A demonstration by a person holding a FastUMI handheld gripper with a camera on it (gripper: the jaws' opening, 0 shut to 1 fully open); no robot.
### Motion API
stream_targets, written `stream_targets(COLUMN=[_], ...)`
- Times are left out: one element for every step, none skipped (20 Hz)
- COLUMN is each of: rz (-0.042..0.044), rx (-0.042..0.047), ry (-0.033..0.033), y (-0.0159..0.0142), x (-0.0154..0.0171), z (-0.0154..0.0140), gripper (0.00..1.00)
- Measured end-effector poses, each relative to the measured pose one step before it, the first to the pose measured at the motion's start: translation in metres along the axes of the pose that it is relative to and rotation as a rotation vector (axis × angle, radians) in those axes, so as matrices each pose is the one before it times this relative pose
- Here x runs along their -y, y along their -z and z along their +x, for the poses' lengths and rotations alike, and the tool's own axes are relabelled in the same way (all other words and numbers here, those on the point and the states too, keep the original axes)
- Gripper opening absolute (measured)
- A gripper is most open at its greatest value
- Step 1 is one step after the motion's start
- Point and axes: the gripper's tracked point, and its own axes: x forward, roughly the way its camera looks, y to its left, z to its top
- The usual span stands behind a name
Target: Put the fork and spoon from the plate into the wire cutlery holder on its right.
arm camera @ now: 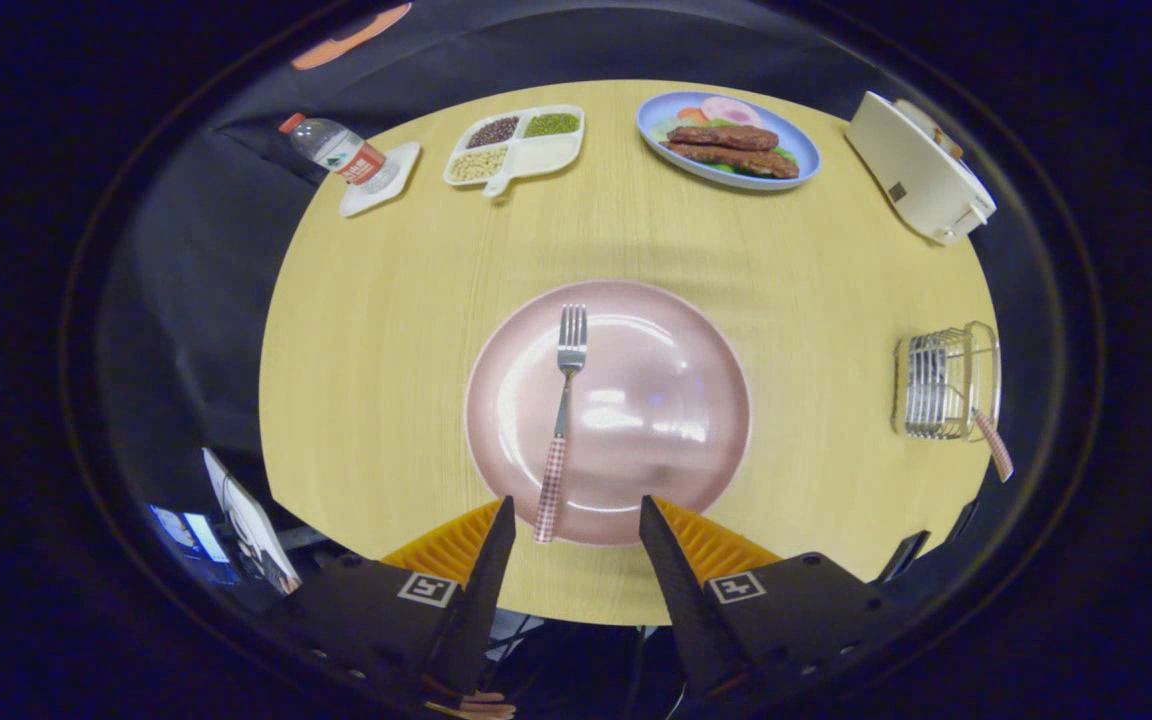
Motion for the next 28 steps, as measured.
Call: stream_targets(rz=[0.01341, 0.01488, 0.02197, 0.01202, 0.01289, 0.02155, 0.01863, 0.01076, 0.00036, -0.00513, -0.00194, 0.00698, 0.00623, -0.00108, -0.00878, -0.00845, 0.00077, 0.00123, 0.00398, 0.00499, 0.00238, 0.00873, 0.00918, 0.01080, 0.00542, 0.00000, -0.00717, -0.01012], rx=[0.00052, 0.00687, 0.01307, 0.00767, 0.00600, 0.00402, 0.01023, 0.01530, 0.00912, 0.00746, 0.00841, 0.00688, -0.00252, -0.00260, -0.00463, 0.00280, 0.00598, -0.00120, -0.00430, -0.00336, -0.00675, -0.00591, -0.00892, -0.00702, -0.00648, -0.00382, 0.00236, 0.00639], ry=[0.00682, 0.01271, 0.00654, 0.01234, 0.02151, 0.00408, 0.00727, 0.00856, -0.00076, 0.00055, 0.01934, 0.00860, 0.00979, 0.00879, 0.01835, 0.00236, -0.00189, -0.01418, -0.01297, -0.00933, -0.00426, -0.00999, -0.01422, -0.01628, -0.01268, -0.01021, -0.00431, -0.00214], y=[0.00054, -0.00075, -0.00323, -0.00141, -0.00038, -0.00005, -0.00057, -0.00237, 0.00142, 0.00012, -0.00031, -0.00065, 0.00298, 0.00097, 0.00413, 0.00052, -0.00153, 0.00248, 0.00087, -0.00022, 0.00054, 0.00076, 0.00087, 0.00041, 0.00048, -0.00059, -0.00194, -0.00279], x=[-0.00238, -0.00005, -0.00384, -0.00043, 0.00107, -0.00209, -0.00213, -0.00079, -0.00230, -0.00151, 0.00252, 0.00037, 0.00038, 0.00091, 0.00190, -0.00054, 0.00021, 0.00059, 0.00081, 0.00210, 0.00434, 0.00440, 0.00452, 0.00575, 0.00751, 0.00898, 0.01180, 0.01337], z=[0.01011, 0.00838, 0.01059, 0.00822, 0.00691, 0.00594, 0.00486, 0.00394, 0.00267, 0.00096, 0.00278, 0.00041, 0.00203, -0.00168, 0.00673, -0.00006, -0.00431, 0.00038, -0.00221, -0.00440, -0.00456, -0.00676, -0.00800, -0.00903, -0.01008, -0.01035, -0.01136, -0.01132], gripper=[0.76, 0.76, 0.74, 0.71, 0.69, 0.67, 0.62, 0.56, 0.51, 0.49, 0.47, 0.38, 0.29, 0.28, 0.21, 0.15, 0.16, 0.09, 0.09, 0.09, 0.09, 0.09, 0.09, 0.09, 0.09, 0.09, 0.09, 0.09])
